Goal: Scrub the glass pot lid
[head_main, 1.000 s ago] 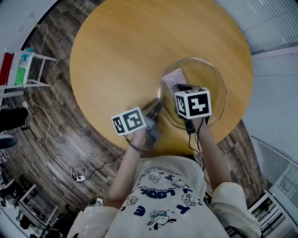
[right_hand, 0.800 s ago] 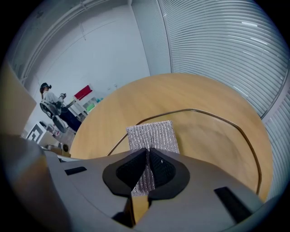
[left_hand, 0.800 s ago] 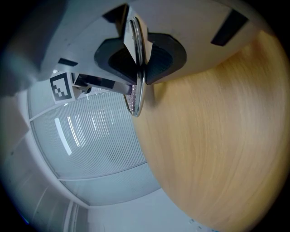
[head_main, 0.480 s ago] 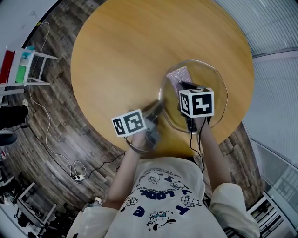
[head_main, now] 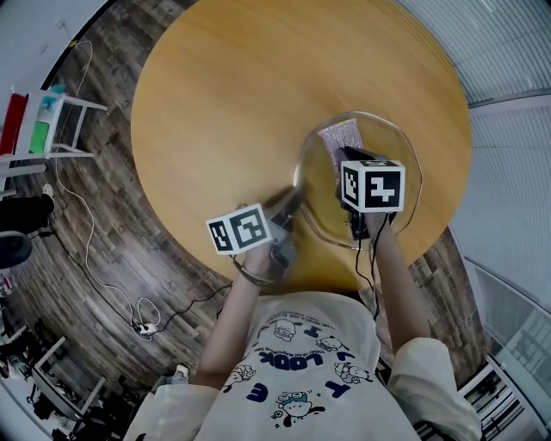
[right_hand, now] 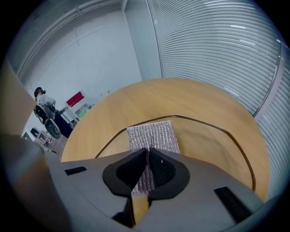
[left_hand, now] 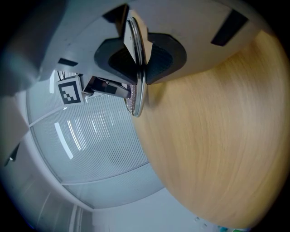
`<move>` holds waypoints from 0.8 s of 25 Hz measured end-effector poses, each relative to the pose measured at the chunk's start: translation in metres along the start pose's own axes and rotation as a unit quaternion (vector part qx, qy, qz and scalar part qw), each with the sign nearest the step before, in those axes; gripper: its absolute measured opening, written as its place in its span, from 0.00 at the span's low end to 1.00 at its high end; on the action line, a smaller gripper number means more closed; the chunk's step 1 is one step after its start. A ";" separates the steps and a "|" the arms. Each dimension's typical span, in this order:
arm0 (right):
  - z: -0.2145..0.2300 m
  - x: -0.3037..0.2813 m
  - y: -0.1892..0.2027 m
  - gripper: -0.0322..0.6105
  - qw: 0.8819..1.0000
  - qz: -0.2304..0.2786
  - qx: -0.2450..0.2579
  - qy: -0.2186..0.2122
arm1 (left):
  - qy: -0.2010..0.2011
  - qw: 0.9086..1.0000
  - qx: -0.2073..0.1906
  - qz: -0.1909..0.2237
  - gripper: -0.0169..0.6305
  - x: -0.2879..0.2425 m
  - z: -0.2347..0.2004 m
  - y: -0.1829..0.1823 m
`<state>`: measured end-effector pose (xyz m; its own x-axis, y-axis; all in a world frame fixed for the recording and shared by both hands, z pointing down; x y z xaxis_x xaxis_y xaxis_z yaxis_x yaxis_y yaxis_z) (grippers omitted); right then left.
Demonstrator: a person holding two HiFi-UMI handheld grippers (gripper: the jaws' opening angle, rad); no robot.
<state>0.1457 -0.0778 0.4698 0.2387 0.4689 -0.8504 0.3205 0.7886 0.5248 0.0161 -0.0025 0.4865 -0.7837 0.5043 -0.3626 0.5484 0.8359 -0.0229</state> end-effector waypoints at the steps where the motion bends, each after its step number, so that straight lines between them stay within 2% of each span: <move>1: 0.002 0.000 0.000 0.12 1.000 0.001 -0.003 0.002 | -0.001 1.000 -0.001 0.000 0.14 0.000 0.000 0.000; 20: 0.039 0.010 0.005 0.12 0.999 0.004 -0.021 0.040 | -0.003 1.000 -0.003 0.001 0.14 0.000 0.004 0.002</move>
<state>0.1851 -0.0846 0.4650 0.1668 0.5035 -0.8478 0.2802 0.8001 0.5303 0.0184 -0.0021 0.4833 -0.7806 0.5044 -0.3690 0.5484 0.8361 -0.0172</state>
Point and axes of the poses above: the fingertips, and each gripper's own axes: x backward along the fingers, z to its right, y out of its underside, the point moved 3 cm from there along x, backward along the fingers, and after that the axes turned 12 degrees about x, right-handed, at the moved point
